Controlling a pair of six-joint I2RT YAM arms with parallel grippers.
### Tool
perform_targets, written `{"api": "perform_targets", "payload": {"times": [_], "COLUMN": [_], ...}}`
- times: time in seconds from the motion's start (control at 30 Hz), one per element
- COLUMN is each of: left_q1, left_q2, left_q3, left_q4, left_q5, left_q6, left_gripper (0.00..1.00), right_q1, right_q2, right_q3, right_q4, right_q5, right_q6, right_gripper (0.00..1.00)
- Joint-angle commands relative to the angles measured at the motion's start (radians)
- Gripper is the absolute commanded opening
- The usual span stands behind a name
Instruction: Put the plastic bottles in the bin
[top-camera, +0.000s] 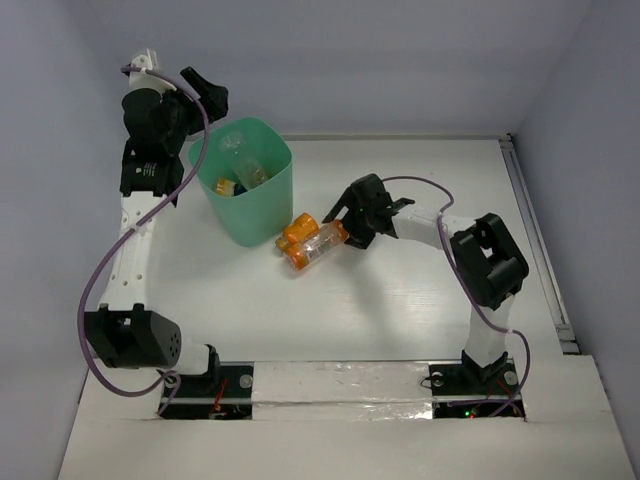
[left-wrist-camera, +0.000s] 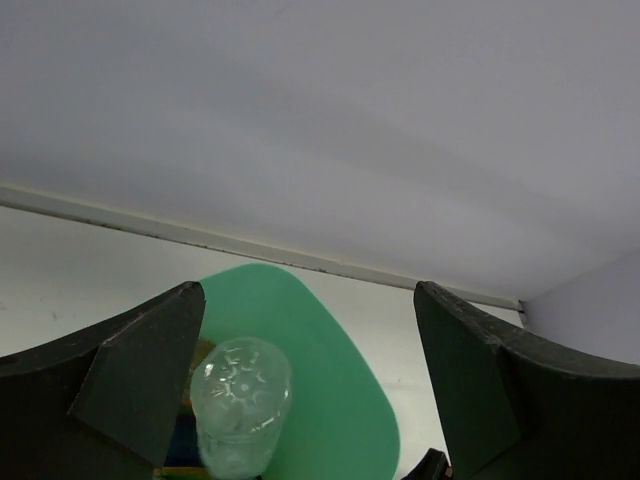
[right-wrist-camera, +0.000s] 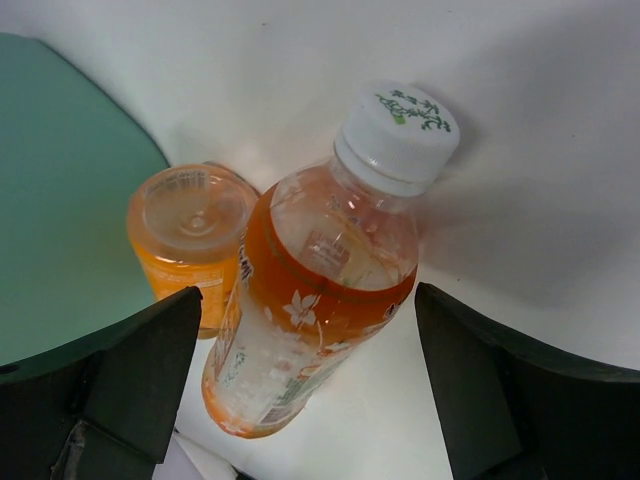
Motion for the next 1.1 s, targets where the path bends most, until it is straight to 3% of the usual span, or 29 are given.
{"api": "perform_targets", "payload": {"times": [0.0,0.23,0.43,0.47,0.5,0.73,0.9,1.07], "left_q1": [0.009,-0.028,-0.269,-0.287,-0.301,-0.330,-0.330,-0.330], "left_q2": [-0.043,-0.135,-0.221,-0.230,-0.253,-0.391,-0.494,-0.560], "left_q3": [-0.040,-0.147,-0.233,-0.247,-0.280,-0.431,-0.482,-0.518], "left_q4": [0.073,0.076,-0.028,-0.042,-0.063,-0.140,-0.188,-0.226], "left_q5": [0.016,0.096,0.008,-0.002,-0.003,-0.054,-0.089,-0.115], "left_q6": [0.025,0.011,0.124,0.130,0.132,0.115,0.071,0.038], "left_gripper": [0.84,0.80,0.77,0.77,0.77,0.76,0.73,0.66], "right_q1": [0.006,0.006,0.006,0.006,0.006,0.006,0.006,0.006], "right_q2": [0.017,0.023,-0.035,-0.052,-0.070,-0.338,-0.444,-0.388], "right_q3": [0.042,0.033,-0.022,-0.036,-0.060,-0.130,0.068,0.335], "right_q4": [-0.015,-0.033,-0.024,-0.024,-0.024,-0.036,-0.133,-0.181], "right_q5": [-0.014,-0.009,0.023,0.031,0.040,0.164,0.261,0.322], "right_q6": [0.020,0.014,-0.023,-0.030,-0.049,-0.153,-0.225,-0.285], "right_gripper": [0.92,0.82,0.55,0.48,0.46,0.45,0.45,0.45]}}
